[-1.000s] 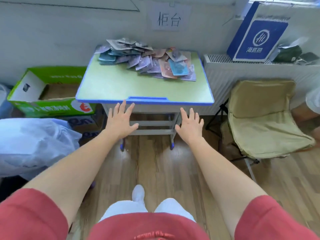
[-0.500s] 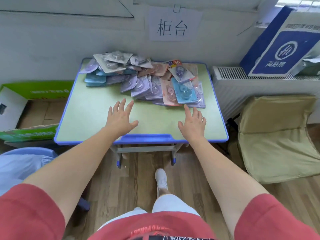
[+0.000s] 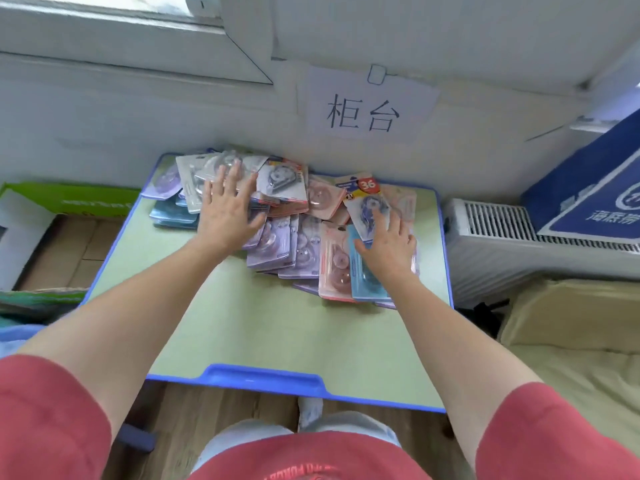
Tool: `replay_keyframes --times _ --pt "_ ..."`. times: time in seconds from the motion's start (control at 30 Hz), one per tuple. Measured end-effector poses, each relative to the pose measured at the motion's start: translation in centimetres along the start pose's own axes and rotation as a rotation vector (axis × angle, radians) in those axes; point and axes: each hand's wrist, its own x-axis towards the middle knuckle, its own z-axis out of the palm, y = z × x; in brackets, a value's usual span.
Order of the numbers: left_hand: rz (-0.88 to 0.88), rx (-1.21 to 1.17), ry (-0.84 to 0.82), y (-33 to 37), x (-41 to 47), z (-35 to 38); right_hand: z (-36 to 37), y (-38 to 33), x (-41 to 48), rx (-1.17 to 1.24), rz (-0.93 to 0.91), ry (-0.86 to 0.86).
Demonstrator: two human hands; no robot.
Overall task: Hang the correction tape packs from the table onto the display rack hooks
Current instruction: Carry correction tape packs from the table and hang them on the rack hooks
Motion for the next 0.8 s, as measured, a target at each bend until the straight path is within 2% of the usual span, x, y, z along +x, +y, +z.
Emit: replay_keyframes --times 0.1,0.47,0.67,0.8 --pt "-0.058 0.008 -0.01 -0.6 3.2 -0.1 -0.2 -0.1 2.3 -0.014 0.005 -0.031" --pt "-0.226 0.044 -0.251 -1.6 9.6 1.0 0.1 0.6 6.4 -0.021 -0.069 -0.175" --pt "-0.187 0.014 -0.252 -2.0 9.4 0.7 0.1 0.4 6.7 0.009 -0.025 -0.191" --pt "-0.156 0.014 -0.14 -2.2 7.7 0.6 -0.1 0.3 6.1 0.005 0.027 -0.144"
